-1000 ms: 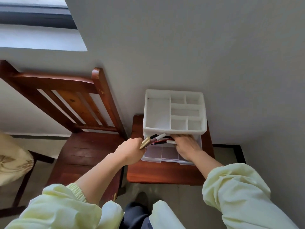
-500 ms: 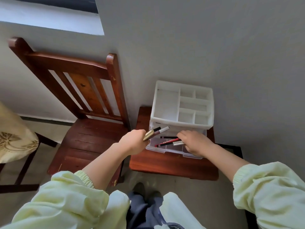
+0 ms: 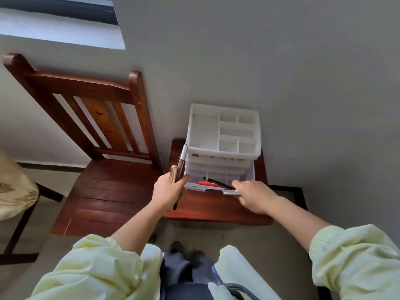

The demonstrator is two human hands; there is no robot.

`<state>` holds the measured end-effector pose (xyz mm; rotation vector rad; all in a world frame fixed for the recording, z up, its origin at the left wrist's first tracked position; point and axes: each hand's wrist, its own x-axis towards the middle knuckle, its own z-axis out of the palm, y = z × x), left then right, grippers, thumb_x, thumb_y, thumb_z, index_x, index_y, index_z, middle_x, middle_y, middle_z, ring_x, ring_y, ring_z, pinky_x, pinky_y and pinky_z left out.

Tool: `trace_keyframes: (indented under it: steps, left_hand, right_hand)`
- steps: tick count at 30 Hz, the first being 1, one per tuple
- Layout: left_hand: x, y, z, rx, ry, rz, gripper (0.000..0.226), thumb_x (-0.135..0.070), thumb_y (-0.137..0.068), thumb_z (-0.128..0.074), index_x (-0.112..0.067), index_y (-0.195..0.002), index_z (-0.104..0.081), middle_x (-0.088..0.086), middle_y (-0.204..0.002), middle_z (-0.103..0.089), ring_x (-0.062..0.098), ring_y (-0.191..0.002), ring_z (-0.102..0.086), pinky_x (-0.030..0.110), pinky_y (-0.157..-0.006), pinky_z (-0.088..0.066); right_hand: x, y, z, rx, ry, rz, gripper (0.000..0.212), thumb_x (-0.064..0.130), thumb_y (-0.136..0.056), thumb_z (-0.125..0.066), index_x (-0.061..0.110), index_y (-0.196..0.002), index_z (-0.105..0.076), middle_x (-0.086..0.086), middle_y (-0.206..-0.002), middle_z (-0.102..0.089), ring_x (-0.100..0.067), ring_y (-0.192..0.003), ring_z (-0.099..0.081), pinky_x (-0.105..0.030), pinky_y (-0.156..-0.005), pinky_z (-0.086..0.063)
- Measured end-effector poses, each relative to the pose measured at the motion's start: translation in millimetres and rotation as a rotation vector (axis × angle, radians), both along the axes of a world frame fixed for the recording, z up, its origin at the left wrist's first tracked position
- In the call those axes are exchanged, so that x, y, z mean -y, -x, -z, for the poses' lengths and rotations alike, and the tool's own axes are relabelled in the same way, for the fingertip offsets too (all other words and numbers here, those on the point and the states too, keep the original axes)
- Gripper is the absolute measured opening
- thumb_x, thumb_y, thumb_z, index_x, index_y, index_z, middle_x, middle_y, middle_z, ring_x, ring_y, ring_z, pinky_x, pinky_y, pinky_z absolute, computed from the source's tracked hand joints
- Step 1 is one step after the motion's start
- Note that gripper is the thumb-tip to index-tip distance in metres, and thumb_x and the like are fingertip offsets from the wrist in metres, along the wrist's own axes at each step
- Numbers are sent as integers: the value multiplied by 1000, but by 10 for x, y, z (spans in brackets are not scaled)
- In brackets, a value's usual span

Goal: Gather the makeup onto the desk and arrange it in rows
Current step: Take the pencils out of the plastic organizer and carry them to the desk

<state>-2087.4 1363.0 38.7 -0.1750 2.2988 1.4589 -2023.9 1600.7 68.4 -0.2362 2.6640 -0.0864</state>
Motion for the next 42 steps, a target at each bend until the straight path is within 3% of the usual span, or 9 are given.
trace_keyframes:
  steps: [3, 7, 10, 13, 16, 19, 33, 39, 42]
  left_hand:
    - [-64, -82, 30, 1, -11, -24, 28, -32, -89, -64, -10, -73, -57, 12, -67, -68, 27, -59, -65, 29, -57, -51]
    - [-113, -163, 65, -38, -11, -2, 29, -31, -91, -64, -12, -71, -55, 2, -60, -57, 6, -49, -55, 14, -48, -42]
    - [-144, -191, 66, -49, -24, 43, 28, -31, -91, -64, -3, -86, -65, 10, -72, -67, 20, -66, -65, 21, -56, -47]
    - [-178, -163, 84, -98, -8, 80, 34, -32, -90, -64, -5, -72, -55, 13, -67, -61, 31, -64, -59, 38, -61, -46]
    - [-221, -130, 72, -129, 21, 139, 39, -31, -90, -64, -17, -63, -40, -3, -59, -44, 14, -54, -39, 29, -56, -34]
    - [-263, -68, 67, -126, 32, 168, 38, -32, -91, -63, -20, -63, -40, -5, -60, -43, 11, -56, -37, 27, -56, -33]
    - [-406, 435, 33, -187, 105, 223, 36, -21, -91, -62, -26, -62, -41, -7, -58, -43, 11, -55, -38, 26, -55, -32]
    - [-437, 487, 68, -180, 142, 246, 26, -21, -91, -60, -12, -69, -49, -4, -59, -47, 12, -56, -40, 27, -55, -34]
    - [-432, 511, 53, -204, 132, 230, 24, -24, -92, -60, -8, -75, -54, -2, -60, -53, 14, -55, -47, 25, -54, -39]
  right_hand:
    - [48, -89, 50, -27, 45, 63, 12, 14, -95, -45, 16, -89, -35, -15, -98, -66, -35, -89, -62, -34, -63, -36]
    - [84, -175, 70, -77, 55, 107, 9, 13, -95, -44, 16, -91, -36, -15, -96, -67, -35, -86, -62, -34, -62, -36]
    - [50, -235, 56, -88, 50, 134, 8, 10, -93, -43, 15, -91, -37, -14, -97, -65, -35, -85, -61, -37, -62, -38]
    - [-7, -244, 42, -103, 71, 167, 8, 8, -93, -44, 11, -100, -46, -11, -107, -62, -34, -93, -60, -34, -65, -35]
    - [-55, -180, 51, -112, 75, 201, 18, 10, -94, -45, 9, -112, -50, -10, -118, -60, -33, -106, -58, -30, -69, -32]
    - [-102, -67, 69, -109, 50, 240, 24, 13, -96, -46, 9, -119, -50, -12, -124, -59, -33, -109, -57, -31, -71, -32]
    - [-229, 465, 90, -88, 8, 277, 23, 7, -93, -43, 11, -113, -53, -9, -119, -58, -31, -107, -57, -35, -81, -43]
    - [-296, 450, 116, -63, 54, 310, 25, 6, -94, -42, 13, -115, -52, -9, -120, -58, -33, -106, -57, -35, -81, -42]
    - [-313, 395, 63, -36, 142, 386, 14, 9, -95, -41, 17, -101, -51, -10, -103, -58, -32, -94, -58, -35, -71, -39]
